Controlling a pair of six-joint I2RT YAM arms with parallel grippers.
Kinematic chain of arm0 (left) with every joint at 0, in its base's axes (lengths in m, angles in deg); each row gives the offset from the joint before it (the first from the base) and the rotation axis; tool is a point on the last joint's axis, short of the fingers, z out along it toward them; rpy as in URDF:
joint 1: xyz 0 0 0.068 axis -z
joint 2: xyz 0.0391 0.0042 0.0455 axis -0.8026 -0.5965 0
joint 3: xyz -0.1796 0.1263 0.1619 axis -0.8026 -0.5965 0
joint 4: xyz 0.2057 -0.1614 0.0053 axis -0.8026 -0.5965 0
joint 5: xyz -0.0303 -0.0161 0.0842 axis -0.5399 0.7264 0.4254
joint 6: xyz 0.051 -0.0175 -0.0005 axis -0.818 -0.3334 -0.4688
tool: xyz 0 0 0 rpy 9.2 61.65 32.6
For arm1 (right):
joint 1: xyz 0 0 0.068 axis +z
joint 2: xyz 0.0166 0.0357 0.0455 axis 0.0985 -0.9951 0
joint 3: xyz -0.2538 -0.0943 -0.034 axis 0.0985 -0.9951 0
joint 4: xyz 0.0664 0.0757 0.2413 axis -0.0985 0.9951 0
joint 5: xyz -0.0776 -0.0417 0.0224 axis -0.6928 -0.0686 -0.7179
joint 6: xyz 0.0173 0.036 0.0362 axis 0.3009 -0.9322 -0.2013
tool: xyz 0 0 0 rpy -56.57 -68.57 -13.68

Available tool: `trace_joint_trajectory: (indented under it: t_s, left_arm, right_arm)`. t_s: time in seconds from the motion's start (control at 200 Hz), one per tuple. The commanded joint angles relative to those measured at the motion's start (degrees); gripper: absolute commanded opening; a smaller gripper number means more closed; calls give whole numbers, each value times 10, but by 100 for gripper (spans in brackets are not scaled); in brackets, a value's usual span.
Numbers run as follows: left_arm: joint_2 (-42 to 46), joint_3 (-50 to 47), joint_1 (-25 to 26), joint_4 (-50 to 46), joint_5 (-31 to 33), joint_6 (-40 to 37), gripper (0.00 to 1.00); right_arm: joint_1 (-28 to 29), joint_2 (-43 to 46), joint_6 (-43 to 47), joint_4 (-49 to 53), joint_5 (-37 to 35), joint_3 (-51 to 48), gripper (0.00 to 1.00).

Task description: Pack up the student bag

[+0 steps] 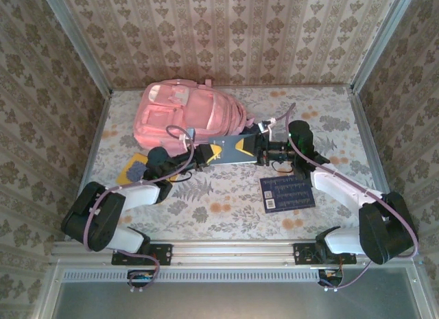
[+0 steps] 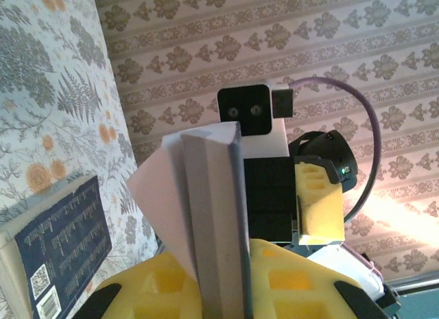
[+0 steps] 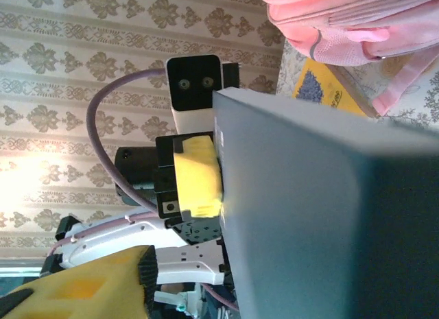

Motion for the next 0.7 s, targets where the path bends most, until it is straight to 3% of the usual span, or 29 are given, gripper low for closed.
trace_joint_trajectory:
  t_s: [0.0, 0.12, 0.225, 0.315, 0.365, 0.48, 0.595, 0.645, 0.695]
  left_arm:
    - [-9, 24, 11, 38, -17, -2, 0]
    - [-15, 20, 10, 38, -12, -4, 0]
    - [-21, 20, 10, 39, -13, -4, 0]
    - [-25, 19, 9, 35, -13, -6, 3]
    - [-29, 19, 6, 29, -14, -7, 16]
    - [-24, 20, -17, -14, -24, -19, 47]
    - [18, 55, -62, -193, -41, -97, 55]
    - [48, 100, -71, -356, -36, -181, 57]
    - [73, 172, -70, -566, 3, -316, 60]
  right_arm:
    - [7, -9, -20, -54, 4, 2, 49]
    - [15, -13, -20, -56, 2, 0, 37]
    - [14, -9, -6, -39, -10, -5, 17]
    - [10, 0, 20, 4, -27, -7, 6]
    - [2, 8, 28, 20, -37, -11, 0]
    - [-32, 29, 41, 47, -59, -29, 0]
    - [-70, 59, 80, 120, -91, -39, 0]
    - [-83, 73, 102, 158, -113, -41, 0]
    - [-94, 85, 118, 182, -129, -46, 0]
